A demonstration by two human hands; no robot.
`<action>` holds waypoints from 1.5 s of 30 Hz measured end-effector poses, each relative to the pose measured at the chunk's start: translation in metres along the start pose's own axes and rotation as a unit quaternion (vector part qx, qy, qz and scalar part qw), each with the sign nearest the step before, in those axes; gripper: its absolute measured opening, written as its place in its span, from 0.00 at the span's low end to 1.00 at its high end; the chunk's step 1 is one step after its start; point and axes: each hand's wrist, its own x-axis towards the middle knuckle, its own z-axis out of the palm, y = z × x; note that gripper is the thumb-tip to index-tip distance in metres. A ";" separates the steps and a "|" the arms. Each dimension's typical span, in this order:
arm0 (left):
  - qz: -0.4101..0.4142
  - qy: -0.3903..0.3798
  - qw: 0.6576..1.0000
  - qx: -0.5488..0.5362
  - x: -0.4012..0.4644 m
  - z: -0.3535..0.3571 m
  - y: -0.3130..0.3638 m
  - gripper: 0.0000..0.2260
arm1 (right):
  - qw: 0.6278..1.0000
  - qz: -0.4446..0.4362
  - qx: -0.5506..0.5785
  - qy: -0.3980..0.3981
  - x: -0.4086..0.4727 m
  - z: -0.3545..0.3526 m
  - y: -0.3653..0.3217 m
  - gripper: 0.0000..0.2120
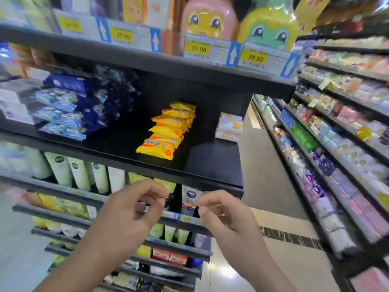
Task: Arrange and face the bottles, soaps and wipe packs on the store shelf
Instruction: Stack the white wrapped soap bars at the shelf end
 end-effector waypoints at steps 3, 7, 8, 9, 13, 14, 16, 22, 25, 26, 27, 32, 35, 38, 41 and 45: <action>0.024 -0.018 0.999 0.019 0.038 0.022 0.006 0.07 | 1.000 -0.017 0.000 0.018 0.029 -0.013 0.009 0.07; 0.069 -0.055 0.995 0.047 0.087 0.054 0.014 0.09 | 0.998 -0.036 0.029 0.048 0.069 -0.038 0.018 0.09; 0.081 -0.060 0.993 0.059 0.100 0.059 0.015 0.09 | 0.998 -0.040 0.023 0.047 0.079 -0.043 0.019 0.08; 0.090 -0.063 0.991 0.070 0.112 0.064 0.014 0.08 | 0.998 -0.043 0.016 0.049 0.087 -0.047 0.020 0.08; 0.123 -0.054 0.981 0.141 0.154 0.080 0.001 0.07 | 0.996 -0.045 -0.033 0.069 0.123 -0.056 0.028 0.07; 0.141 -0.051 0.971 0.186 0.163 0.085 -0.005 0.08 | 0.994 -0.046 -0.065 0.079 0.134 -0.057 0.034 0.08; 0.181 -0.067 0.939 0.284 0.179 0.098 -0.012 0.12 | 0.983 -0.050 -0.144 0.101 0.155 -0.064 0.047 0.10; 0.145 -0.120 0.935 0.300 0.197 0.115 -0.023 0.20 | 0.940 -0.013 -0.328 0.093 0.221 -0.095 0.062 0.24; 0.148 -0.126 0.937 0.291 0.196 0.112 -0.026 0.21 | 0.900 -0.003 -0.430 0.068 0.251 -0.106 0.062 0.29; 0.145 -0.127 0.939 0.285 0.197 0.112 -0.028 0.21 | 0.882 0.004 -0.467 0.056 0.261 -0.108 0.062 0.30; 0.143 -0.126 0.941 0.279 0.197 0.112 -0.028 0.21 | 0.867 0.011 -0.495 0.047 0.270 -0.111 0.062 0.32; 0.128 -0.116 0.954 0.245 0.199 0.110 -0.031 0.20 | 0.849 0.050 -0.525 0.011 0.304 -0.105 0.074 0.37; 0.129 -0.107 0.956 0.243 0.201 0.110 -0.033 0.20 | 0.857 0.042 -0.513 0.006 0.311 -0.098 0.086 0.32; 0.140 -0.098 0.955 0.242 0.201 0.113 -0.035 0.20 | 0.860 0.023 -0.505 0.063 0.314 -0.098 0.092 0.29; 0.141 -0.097 0.954 0.246 0.200 0.113 -0.034 0.20 | 0.854 0.003 -0.512 0.093 0.311 -0.097 0.093 0.27; 0.123 -0.092 0.964 0.218 0.198 0.112 -0.034 0.20 | 0.869 -0.031 -0.478 0.123 0.288 -0.089 0.085 0.25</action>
